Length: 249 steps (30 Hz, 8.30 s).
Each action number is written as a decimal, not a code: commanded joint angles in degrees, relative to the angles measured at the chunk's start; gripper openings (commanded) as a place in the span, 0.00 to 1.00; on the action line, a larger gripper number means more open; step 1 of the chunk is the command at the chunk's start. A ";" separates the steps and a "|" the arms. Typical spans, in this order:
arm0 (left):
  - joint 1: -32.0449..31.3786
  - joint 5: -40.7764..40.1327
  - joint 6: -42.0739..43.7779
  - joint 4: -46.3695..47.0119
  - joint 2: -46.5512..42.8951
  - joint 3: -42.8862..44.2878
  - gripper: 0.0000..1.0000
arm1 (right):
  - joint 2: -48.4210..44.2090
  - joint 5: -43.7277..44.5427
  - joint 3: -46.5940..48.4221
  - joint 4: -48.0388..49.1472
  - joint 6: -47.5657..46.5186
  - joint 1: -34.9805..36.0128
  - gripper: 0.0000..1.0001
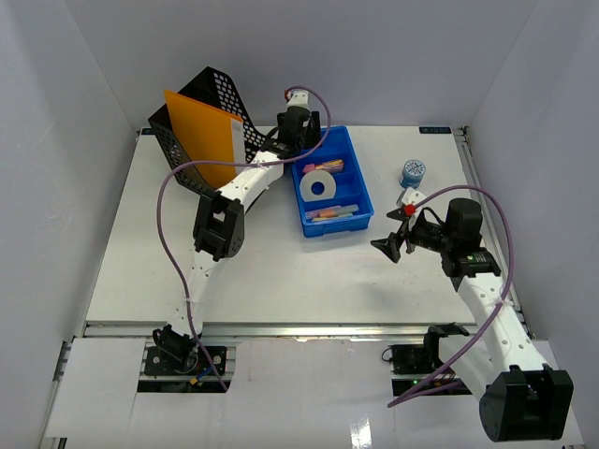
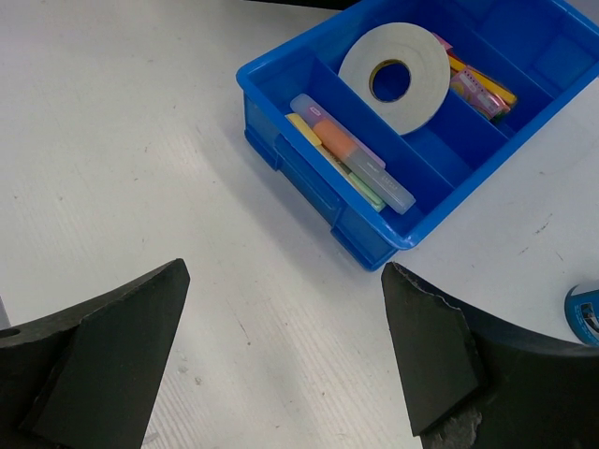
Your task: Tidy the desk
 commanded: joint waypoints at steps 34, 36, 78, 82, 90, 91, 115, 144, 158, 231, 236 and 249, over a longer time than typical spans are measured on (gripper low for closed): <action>-0.14 -3.20 2.57 0.98 -3.56 3.83 0.89 | -0.68 -0.77 0.82 0.39 0.53 -4.29 0.90; -0.19 -3.03 2.66 0.77 -4.61 3.72 0.89 | -0.73 -1.09 0.79 0.39 0.56 -4.83 0.90; -0.22 40.03 -18.20 1.38 -117.79 -106.90 0.98 | 57.02 37.86 44.97 9.01 22.08 -7.37 0.90; -0.22 39.95 -20.00 3.21 -118.12 -109.28 0.98 | 61.87 38.59 48.44 7.87 21.63 -7.28 0.90; -0.22 41.77 -21.47 6.65 -114.93 -110.89 0.98 | 66.23 41.11 50.40 8.03 20.27 -7.28 0.90; -0.22 41.97 -21.73 7.54 -114.42 -111.17 0.98 | 66.65 41.45 50.30 8.12 20.09 -7.28 0.90; -0.22 46.13 -29.27 24.87 -101.46 -110.57 0.98 | 62.49 34.52 44.28 9.08 18.21 -7.64 0.22; -15.16 41.71 -41.63 42.51 -55.40 -79.30 0.98 | 4.51 -21.78 17.43 -42.23 -33.30 -6.04 0.08; -19.08 44.05 -43.29 43.84 -46.98 -72.55 0.98 | 0.28 -16.46 13.28 -24.38 -17.78 1.21 0.08; -12.79 54.82 -24.24 38.72 -70.65 -89.01 0.00 | 4.58 -28.69 18.08 -13.54 13.09 4.19 0.90; -12.61 62.14 -14.83 42.01 -75.91 -93.76 0.00 | 8.43 -36.88 16.98 -3.90 24.34 4.47 0.90; -12.61 72.40 -1.06 42.92 -74.52 -88.48 0.00 | 7.08 -24.88 14.21 4.25 32.45 13.96 0.90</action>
